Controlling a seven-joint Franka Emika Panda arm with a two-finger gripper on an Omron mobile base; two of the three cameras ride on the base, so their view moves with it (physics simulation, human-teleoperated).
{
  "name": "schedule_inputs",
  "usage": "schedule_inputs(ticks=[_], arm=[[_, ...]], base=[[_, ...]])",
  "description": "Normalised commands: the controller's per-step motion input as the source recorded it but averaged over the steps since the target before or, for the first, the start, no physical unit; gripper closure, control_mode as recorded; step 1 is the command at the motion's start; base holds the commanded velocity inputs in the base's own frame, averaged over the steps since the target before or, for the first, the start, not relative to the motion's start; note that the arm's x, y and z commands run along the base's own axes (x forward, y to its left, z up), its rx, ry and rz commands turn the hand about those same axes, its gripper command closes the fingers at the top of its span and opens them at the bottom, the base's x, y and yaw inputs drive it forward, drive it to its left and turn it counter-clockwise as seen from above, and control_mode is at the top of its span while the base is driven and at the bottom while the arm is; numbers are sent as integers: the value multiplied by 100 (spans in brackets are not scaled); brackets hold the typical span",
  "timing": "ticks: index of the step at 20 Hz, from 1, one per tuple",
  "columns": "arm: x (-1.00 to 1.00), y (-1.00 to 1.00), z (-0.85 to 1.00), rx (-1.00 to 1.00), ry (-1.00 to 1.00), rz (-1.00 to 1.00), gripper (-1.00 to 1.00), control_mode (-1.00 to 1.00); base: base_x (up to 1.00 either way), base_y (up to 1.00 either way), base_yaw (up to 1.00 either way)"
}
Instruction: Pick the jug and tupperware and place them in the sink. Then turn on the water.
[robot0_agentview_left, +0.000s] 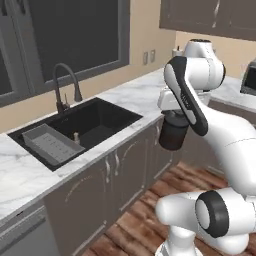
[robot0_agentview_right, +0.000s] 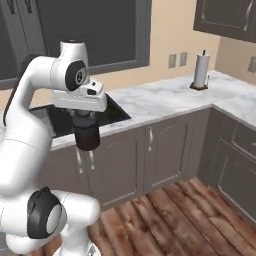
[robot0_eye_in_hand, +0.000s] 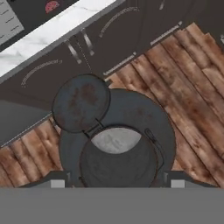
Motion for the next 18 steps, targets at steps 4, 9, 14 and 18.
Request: schedule_inputs(ticks=[4, 9, 14, 18], arm=[[0, 0, 0, 0, 0, 0, 100, 100], [0, 0, 0, 0, 0, 0, 100, 100], [0, 0, 0, 0, 0, 0, 100, 100], [0, 0, 0, 0, 0, 0, 100, 100]], base=[[100, 0, 56], [99, -23, 48], [97, -59, 39], [97, -67, 34]])
